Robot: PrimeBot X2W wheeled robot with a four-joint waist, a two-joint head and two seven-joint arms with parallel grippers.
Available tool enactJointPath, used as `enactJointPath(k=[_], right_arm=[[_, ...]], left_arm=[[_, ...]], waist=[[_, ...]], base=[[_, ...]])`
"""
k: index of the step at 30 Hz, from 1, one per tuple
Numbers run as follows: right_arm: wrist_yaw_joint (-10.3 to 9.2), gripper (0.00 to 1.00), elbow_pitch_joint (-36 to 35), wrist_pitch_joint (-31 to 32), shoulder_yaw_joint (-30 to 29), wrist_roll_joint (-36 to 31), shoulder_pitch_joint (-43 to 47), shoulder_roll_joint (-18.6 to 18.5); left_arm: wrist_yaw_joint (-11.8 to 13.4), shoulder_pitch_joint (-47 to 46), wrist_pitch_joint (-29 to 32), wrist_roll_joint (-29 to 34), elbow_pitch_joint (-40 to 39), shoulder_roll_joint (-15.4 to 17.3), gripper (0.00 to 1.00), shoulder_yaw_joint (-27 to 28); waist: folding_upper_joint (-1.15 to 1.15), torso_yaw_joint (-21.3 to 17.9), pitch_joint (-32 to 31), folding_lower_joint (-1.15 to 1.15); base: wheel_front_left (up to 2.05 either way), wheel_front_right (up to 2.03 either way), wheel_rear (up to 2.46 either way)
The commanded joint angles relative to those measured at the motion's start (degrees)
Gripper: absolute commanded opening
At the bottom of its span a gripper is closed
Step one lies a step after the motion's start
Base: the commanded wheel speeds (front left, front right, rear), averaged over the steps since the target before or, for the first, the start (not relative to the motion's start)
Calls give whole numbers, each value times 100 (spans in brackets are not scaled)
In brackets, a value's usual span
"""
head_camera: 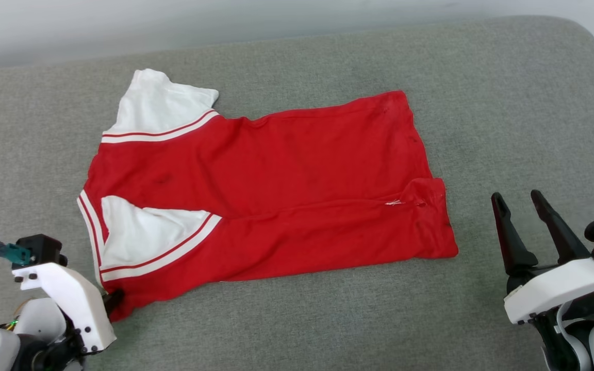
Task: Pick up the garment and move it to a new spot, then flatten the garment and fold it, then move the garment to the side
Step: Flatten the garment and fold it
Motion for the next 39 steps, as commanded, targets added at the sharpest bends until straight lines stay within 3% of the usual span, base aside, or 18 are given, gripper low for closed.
enactJointPath(k=[1,5,14,21,22,24,25,26,27,39], right_arm=[[-4,100,30,132,-12,79,-44,-57],[-4,100,177,768,9,289,-91,-201],[-4,100,687,3076,182,907,-486,-622],[-4,100,1193,3643,519,1145,-1083,-688],[-4,100,1627,3814,731,1283,-1272,-684],[-4,100,1833,3880,858,1383,-1312,-645],[-3,86,1916,3936,927,1414,-1319,-623],[-2,5,1972,3962,993,1448,-1328,-620],[-2,0,2024,3995,1037,1494,-1343,-616],[-2,0,1871,3717,1163,1584,-1584,-942]], left_arm=[[-44,-34,-59,60,-9,-95,0,-114],[-8,-190,-246,197,-153,-28,0,-33],[72,-466,-413,418,-614,52,0,8],[91,-771,-361,582,-878,-32,0,-181],[97,-879,-390,650,-927,-96,0,-264],[94,-909,-413,684,-922,-128,0,-293],[90,-912,-438,680,-909,-146,0,-303],[85,-908,-450,684,-892,-152,0,-310],[85,-905,-465,686,-880,-161,0,-312],[209,-754,-790,689,-700,-329,0,-233]], waist=[[0,76,-66,0],[0,164,-131,0],[0,364,-26,0],[0,582,213,0],[0,667,306,0],[0,693,325,0],[0,700,324,0],[0,705,320,0],[0,710,316,0],[0,700,-45,0]], base=[[0,0,0],[0,0,0],[0,0,0],[0,0,0],[0,0,0],[0,0,0],[0,0,0],[0,0,0],[0,0,0],[0,0,0]])
